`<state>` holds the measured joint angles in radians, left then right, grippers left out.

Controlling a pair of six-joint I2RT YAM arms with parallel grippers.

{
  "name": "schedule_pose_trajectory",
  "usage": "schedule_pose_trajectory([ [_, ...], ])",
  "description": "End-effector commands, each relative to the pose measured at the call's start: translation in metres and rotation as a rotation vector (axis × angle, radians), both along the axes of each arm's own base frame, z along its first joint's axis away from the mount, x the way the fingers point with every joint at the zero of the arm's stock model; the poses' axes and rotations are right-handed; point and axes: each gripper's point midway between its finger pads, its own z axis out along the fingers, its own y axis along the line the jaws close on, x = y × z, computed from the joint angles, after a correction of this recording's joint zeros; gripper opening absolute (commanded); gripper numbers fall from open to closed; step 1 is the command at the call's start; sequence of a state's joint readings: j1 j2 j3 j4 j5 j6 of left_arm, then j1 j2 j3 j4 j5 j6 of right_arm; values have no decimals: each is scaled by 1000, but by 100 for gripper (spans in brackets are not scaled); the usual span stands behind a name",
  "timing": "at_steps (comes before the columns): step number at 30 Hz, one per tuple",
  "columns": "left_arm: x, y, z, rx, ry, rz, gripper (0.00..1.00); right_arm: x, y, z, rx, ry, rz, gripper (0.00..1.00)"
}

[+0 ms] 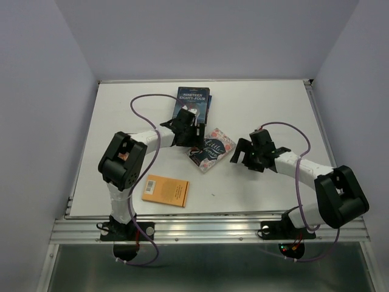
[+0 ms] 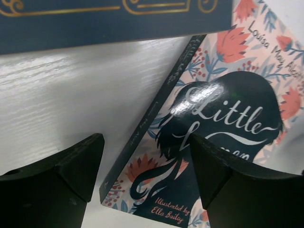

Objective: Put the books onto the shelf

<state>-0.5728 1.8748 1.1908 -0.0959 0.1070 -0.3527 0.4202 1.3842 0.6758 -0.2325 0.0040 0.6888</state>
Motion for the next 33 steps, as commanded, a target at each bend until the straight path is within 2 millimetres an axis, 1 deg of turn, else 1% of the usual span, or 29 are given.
schedule_pose_trajectory([
  [1, -11, -16, 0, -84, 27, -36, 82, 14, 24, 16, 112, -58, 26, 100],
  [2, -15, -23, 2, -119, 36, -51, 79, 15, 24, 16, 114, -54, 21, 100],
  [3, -20, -25, 0, -131, 53, -50, 75, 16, 24, 15, 115, -52, 16, 100],
  [4, -29, -27, -4, -135, 74, -50, 74, 16, 25, 15, 121, -49, 6, 100],
  [5, -39, -36, -5, -146, 94, -53, 74, 17, 26, 16, 129, -43, -6, 100],
  [6, -43, -37, -6, -139, 96, -42, 72, 17, 26, 14, 132, -36, -11, 100],
  [7, -51, -41, -8, -135, 106, -44, 72, 17, 27, 15, 139, -34, -23, 100],
  [8, -61, -49, -7, -135, 113, -57, 72, 17, 25, 13, 135, -27, -30, 99],
  [10, -74, -55, -6, -156, 146, -40, 71, 16, 24, 9, 131, -18, -44, 97],
  [12, -85, -64, -1, -180, 160, -56, 71, 15, 23, 4, 126, -3, -51, 94],
  [13, -88, -65, 0, -182, 161, -59, 71, 15, 24, 3, 126, 2, -50, 93],
  [14, -90, -67, 3, -189, 160, -69, 72, 14, 24, 2, 126, 5, -49, 90],
  [16, -90, -69, 11, -198, 142, -78, 71, 14, 23, 0, 118, 7, -48, 86],
  [18, -88, -70, 16, -205, 129, -78, 72, 14, 20, -1, 105, 3, -54, 79],
  [20, -88, -72, 20, -219, 124, -87, 72, 13, 19, -4, 93, 7, -45, 75],
  [23, -87, -74, 21, -222, 123, -91, 73, 13, 19, -6, 80, 15, -29, 74],
  [26, -82, -75, 20, -218, 116, -83, 75, 9, 15, -16, 50, 43, -20, 72],
  [28, -80, -76, 18, -221, 124, -91, 77, 6, 12, -26, 25, 68, -20, 68],
  [30, -73, -79, 19, -239, 113, -101, 77, 3, 12, -35, 17, 97, -12, 65],
  [31, -71, -80, 19, -241, 112, -102, 77, 2, 13, -37, 18, 106, -5, 64],
  [33, -68, -83, 19, -259, 114, -118, 77, 3, 16, -39, 21, 112, 12, 58],
])
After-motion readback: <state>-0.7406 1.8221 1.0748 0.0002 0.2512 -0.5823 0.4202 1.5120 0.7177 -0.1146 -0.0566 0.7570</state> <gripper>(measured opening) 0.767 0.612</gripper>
